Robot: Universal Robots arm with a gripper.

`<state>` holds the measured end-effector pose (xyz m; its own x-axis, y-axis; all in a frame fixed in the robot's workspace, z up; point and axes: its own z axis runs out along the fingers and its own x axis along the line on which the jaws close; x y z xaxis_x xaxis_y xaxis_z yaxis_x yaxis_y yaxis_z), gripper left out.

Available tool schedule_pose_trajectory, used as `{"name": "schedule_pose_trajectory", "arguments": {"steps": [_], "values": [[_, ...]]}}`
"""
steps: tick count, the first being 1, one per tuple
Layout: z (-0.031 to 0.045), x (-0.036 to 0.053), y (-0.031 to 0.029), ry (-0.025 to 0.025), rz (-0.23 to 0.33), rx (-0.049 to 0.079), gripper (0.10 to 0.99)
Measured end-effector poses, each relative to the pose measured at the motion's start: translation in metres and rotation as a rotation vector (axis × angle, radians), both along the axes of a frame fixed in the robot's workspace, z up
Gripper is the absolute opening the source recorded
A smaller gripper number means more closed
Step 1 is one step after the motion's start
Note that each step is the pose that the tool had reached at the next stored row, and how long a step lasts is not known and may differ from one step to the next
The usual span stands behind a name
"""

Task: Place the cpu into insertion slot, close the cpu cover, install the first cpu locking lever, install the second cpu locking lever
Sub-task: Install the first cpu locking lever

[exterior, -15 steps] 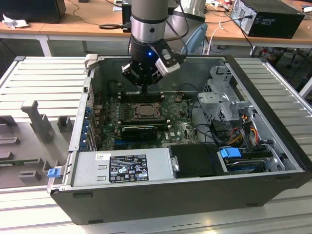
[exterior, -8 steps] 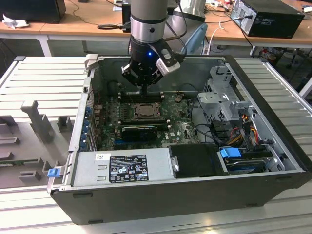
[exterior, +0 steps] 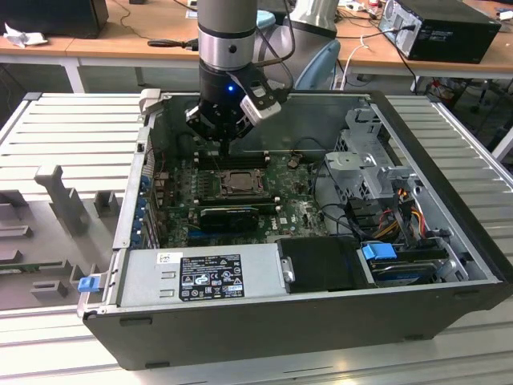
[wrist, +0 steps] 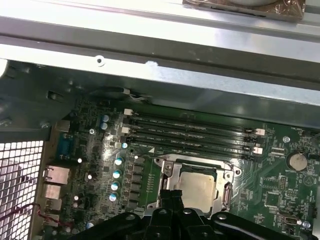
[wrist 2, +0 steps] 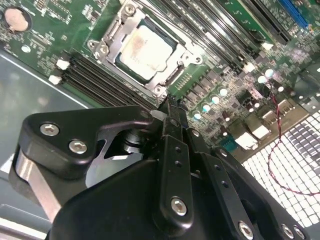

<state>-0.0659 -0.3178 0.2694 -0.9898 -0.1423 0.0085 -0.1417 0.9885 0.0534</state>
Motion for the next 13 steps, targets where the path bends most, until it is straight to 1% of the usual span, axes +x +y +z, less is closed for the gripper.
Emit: {"name": "schedule_pose_trajectory", "arguments": {"steps": [2,8,11,13], "values": [[0.0000,-0.0027,0.0001,0.0001,0.000,0.000,0.106],[0.0000,-0.0072,0.0000,-0.0004,0.000,0.000,0.106],[-0.0002,-0.0146,0.0001,-0.0004,0.000,0.000,0.106],[-0.0005,-0.0168,0.0001,-0.0004,0.000,0.000,0.106]]}}
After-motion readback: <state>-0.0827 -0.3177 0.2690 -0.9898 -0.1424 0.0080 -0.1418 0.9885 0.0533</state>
